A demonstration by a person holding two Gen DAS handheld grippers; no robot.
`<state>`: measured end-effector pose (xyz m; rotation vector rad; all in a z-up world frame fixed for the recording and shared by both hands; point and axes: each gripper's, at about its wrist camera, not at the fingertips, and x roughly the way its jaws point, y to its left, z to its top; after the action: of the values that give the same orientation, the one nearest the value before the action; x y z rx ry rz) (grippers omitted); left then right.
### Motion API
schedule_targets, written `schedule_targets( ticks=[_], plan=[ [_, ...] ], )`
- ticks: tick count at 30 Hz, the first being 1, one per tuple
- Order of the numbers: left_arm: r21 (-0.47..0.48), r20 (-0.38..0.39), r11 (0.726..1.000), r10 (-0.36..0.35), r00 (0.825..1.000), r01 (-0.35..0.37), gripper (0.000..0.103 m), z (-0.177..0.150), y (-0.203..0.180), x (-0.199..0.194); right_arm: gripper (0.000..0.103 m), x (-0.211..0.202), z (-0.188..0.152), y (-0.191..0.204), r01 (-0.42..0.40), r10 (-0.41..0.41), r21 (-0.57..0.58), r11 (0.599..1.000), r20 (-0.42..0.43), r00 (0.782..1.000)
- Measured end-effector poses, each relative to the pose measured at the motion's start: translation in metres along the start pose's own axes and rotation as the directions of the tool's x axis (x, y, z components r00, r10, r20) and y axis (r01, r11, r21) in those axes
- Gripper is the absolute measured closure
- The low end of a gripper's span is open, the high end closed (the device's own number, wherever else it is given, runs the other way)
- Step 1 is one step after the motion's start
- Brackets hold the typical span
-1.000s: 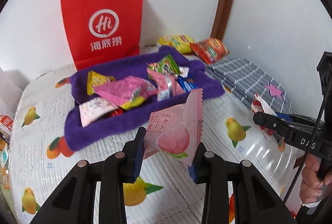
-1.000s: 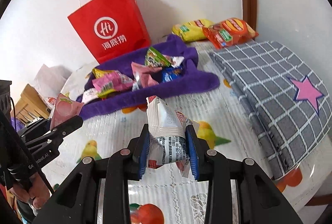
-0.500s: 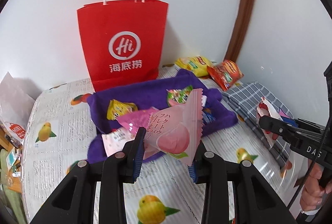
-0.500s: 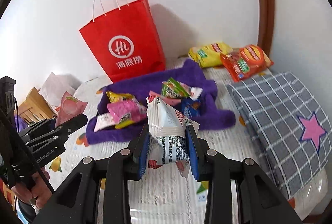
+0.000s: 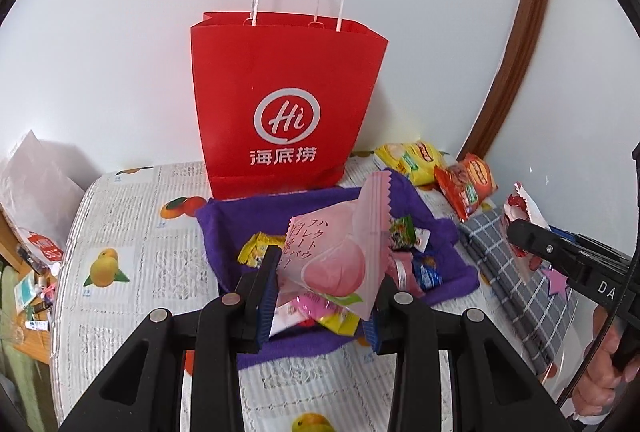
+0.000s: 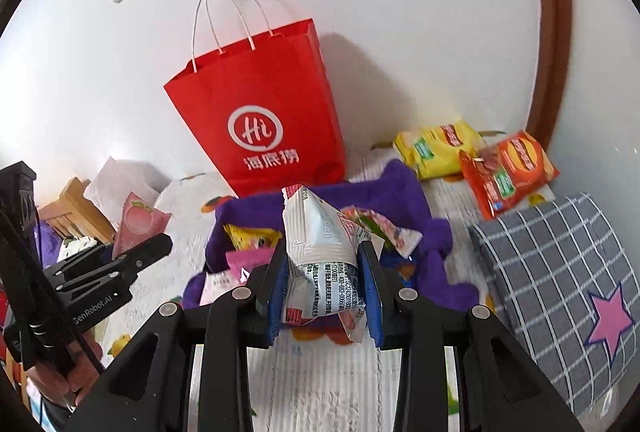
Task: Organize snacks
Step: 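Carry the peach packet and white sachet over the towel with both tools, then release the peach packet with the left tool while the right tool drops the white sachet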
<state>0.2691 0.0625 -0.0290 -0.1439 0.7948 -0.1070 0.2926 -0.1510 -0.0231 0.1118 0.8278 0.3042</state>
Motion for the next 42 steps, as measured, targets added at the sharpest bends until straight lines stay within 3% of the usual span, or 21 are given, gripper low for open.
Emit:
schedule_targets(
  ticks=[12,21,30,42],
  plan=[
    [-0.038,-0.007,0.999,0.011,1.000,-0.012,0.070,0.033,0.016,0.034,0.070,0.047,0.039,-0.007,0.013,-0.013,0.001,1.000,-0.028,1.000],
    [-0.079,-0.055,0.997,0.019,0.998,-0.024,0.070,0.031,0.037,0.074,0.070,0.094,0.054,-0.011,-0.019,0.021,0.024,1.000,-0.082,0.996],
    [-0.067,-0.103,0.997,0.026,0.994,-0.033,0.070,0.026,0.048,0.098,0.070,0.135,0.046,-0.008,-0.028,0.028,0.008,1.000,-0.151,0.988],
    [-0.077,-0.146,0.996,0.030,0.989,-0.041,0.070,0.022,0.049,0.115,0.070,0.160,0.040,-0.029,0.002,0.001,0.012,1.000,-0.231,0.973]
  ],
)
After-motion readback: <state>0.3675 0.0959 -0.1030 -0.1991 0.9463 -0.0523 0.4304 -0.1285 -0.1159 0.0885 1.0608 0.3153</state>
